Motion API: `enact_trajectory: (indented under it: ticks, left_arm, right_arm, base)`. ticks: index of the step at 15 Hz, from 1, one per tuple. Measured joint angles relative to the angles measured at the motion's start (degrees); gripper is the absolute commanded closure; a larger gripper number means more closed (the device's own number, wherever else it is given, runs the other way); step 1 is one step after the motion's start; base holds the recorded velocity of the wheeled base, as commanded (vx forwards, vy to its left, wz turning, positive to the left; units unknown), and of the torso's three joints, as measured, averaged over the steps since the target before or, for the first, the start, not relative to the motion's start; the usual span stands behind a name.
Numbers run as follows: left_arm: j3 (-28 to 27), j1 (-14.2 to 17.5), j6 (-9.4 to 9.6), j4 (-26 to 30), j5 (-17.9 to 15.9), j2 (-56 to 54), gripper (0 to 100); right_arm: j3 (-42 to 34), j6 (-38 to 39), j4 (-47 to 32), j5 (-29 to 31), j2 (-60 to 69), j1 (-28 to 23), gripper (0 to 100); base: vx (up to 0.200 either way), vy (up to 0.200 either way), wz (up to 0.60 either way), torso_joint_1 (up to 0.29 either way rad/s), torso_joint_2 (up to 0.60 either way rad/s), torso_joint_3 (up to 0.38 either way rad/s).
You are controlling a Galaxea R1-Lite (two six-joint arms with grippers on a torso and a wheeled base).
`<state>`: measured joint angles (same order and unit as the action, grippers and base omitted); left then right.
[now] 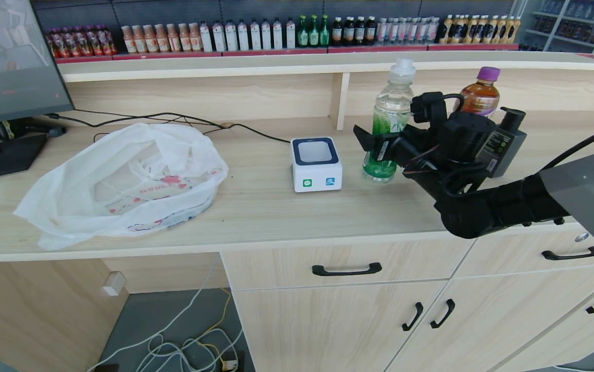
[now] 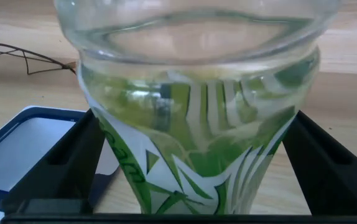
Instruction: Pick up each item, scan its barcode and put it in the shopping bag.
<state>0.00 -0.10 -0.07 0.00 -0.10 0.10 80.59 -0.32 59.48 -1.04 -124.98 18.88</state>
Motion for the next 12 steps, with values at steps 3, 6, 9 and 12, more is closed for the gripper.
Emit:
enact_trajectory:
  ticks: [3,6,9,12]
  left_arm:
    - [0.0,0.0,0.00,0.0,0.0,0.0,0]
    - [0.0,0.0,0.00,0.0,0.0,0.0,0]
    - [0.0,0.0,0.00,0.0,0.0,0.0,0]
    - [0.0,0.0,0.00,0.0,0.0,0.0,0]
  right_arm:
    - [0.7,-0.1,0.0,0.1,-0.4,0.0,0]
    - [1.0,-0.1,-0.1,0.1,-0.7,0.0,0]
    - [1.1,-0.1,-0.1,0.2,-0.9,0.1,0]
    - [1.0,0.0,-0.1,0.2,-1.0,0.4,100]
  base:
    - [0.000,0.000,0.00,0.000,0.00,0.000]
    - [0.000,0.000,0.00,0.000,0.00,0.000]
    - [0.000,0.000,0.00,0.000,0.00,0.000]
    - [0.000,0.000,0.00,0.000,0.00,0.000]
